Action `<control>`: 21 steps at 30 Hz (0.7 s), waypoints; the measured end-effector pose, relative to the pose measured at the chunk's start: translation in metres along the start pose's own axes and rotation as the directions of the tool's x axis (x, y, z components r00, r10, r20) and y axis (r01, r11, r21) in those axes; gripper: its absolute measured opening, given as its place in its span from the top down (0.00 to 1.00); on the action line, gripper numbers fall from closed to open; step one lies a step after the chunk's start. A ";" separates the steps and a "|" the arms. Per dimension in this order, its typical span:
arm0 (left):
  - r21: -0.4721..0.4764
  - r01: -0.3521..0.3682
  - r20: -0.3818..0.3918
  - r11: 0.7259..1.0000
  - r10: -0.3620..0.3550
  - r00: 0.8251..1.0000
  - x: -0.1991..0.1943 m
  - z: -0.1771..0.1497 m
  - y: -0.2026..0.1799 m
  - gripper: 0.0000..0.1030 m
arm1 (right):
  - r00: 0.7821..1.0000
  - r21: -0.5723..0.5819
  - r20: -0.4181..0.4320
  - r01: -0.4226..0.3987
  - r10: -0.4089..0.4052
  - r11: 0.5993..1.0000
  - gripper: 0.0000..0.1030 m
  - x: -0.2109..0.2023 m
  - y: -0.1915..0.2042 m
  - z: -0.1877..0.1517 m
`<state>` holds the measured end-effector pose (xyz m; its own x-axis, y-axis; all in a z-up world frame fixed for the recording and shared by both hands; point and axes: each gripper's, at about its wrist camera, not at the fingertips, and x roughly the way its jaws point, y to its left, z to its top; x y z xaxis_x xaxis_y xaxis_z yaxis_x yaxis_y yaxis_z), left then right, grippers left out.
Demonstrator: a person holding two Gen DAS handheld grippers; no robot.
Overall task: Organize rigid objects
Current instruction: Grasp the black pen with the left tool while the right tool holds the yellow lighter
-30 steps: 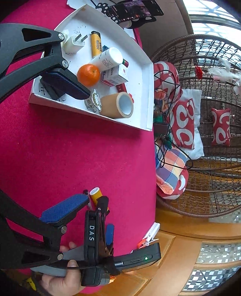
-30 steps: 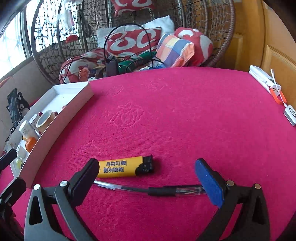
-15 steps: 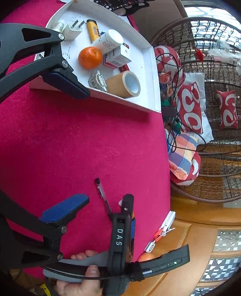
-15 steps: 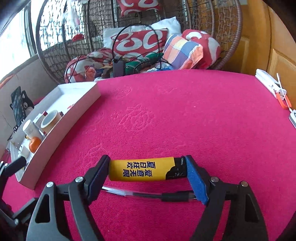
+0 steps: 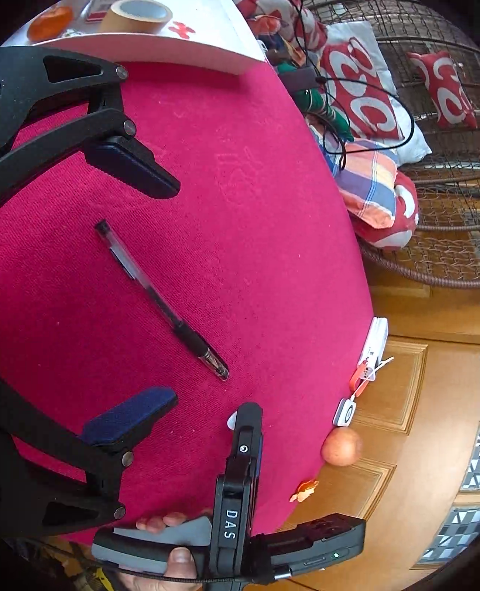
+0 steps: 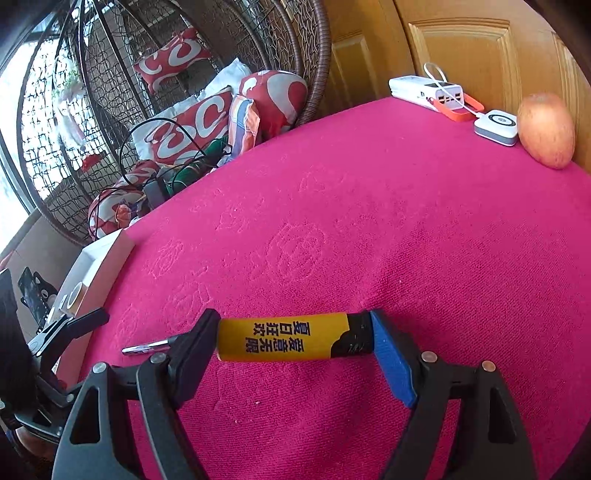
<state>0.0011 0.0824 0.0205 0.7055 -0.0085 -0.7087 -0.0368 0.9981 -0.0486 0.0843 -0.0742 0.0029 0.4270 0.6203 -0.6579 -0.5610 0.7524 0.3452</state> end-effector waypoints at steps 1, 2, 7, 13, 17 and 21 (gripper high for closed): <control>0.006 0.001 -0.020 1.000 -0.001 1.000 0.006 0.000 -0.002 0.00 | 1.000 0.004 0.002 -0.008 0.008 1.000 0.21 0.000 0.000 0.000; 0.007 0.011 -0.046 1.000 -0.011 0.999 0.013 -0.001 -0.003 0.00 | 1.000 0.009 0.002 -0.015 0.015 1.000 0.21 -0.001 -0.002 0.000; 0.037 0.166 -0.129 0.985 -0.160 0.979 0.010 -0.016 -0.022 0.00 | 0.999 0.040 0.011 -0.052 0.051 0.998 0.21 -0.003 -0.008 -0.001; 0.103 0.118 -0.137 0.988 -0.103 0.985 0.006 -0.025 -0.036 0.03 | 0.998 0.047 0.014 -0.059 0.058 0.997 0.21 -0.004 -0.007 -0.002; -0.002 0.132 -0.111 0.991 -0.131 0.985 0.009 -0.014 -0.016 0.15 | 0.997 0.058 0.018 -0.071 0.071 0.996 0.21 -0.004 -0.010 -0.002; 0.059 0.044 -0.134 0.997 -0.036 0.990 0.013 -0.007 -0.021 0.37 | 0.996 0.067 0.021 -0.082 0.081 0.994 0.21 -0.004 -0.012 -0.002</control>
<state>0.0060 0.0605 0.0073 0.6055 -0.0526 -0.7941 0.0362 0.9986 -0.0385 0.0882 -0.0859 -0.0002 0.3947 0.6838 -0.6137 -0.5452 0.7119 0.4426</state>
